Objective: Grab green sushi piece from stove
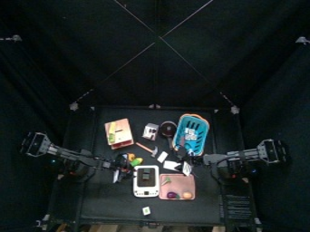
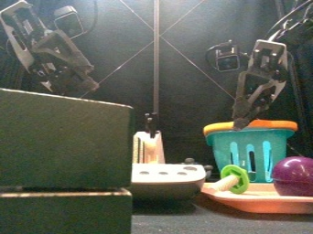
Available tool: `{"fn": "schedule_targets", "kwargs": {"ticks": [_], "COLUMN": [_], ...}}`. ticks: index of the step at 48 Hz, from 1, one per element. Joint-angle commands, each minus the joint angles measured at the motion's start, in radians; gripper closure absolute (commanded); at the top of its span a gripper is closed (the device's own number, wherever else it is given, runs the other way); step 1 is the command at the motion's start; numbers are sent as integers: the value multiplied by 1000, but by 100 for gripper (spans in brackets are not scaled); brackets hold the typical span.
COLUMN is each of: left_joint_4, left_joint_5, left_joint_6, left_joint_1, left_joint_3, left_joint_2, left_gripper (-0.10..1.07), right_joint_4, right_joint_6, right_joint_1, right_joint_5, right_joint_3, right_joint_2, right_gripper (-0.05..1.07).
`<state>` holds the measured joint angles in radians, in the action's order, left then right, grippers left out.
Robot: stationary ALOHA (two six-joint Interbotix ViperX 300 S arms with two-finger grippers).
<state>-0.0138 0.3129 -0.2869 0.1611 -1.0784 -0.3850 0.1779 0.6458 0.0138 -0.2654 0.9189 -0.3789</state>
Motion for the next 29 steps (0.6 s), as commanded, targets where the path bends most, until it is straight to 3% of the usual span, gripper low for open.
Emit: {"fn": "schedule_targets", "kwargs": {"ticks": [1,13,29], "left_joint_4": [-5,64,80], "left_joint_5": [-32,-44,-48], "left_joint_6": [3,2,0], "left_joint_1": [5,5,5], "left_joint_3": [29,12,-3], "left_joint_2": [0,-2,0], "left_gripper": [20,20,20], "right_joint_4": [31,173,341], "right_joint_6": [-2,-9,-8], "right_joint_1": [3,17,26], "right_joint_5": [81,249,229], "right_joint_3": [-34,-126,-334], "right_joint_2": [17,175,422], "right_gripper": [21,21,22]}}
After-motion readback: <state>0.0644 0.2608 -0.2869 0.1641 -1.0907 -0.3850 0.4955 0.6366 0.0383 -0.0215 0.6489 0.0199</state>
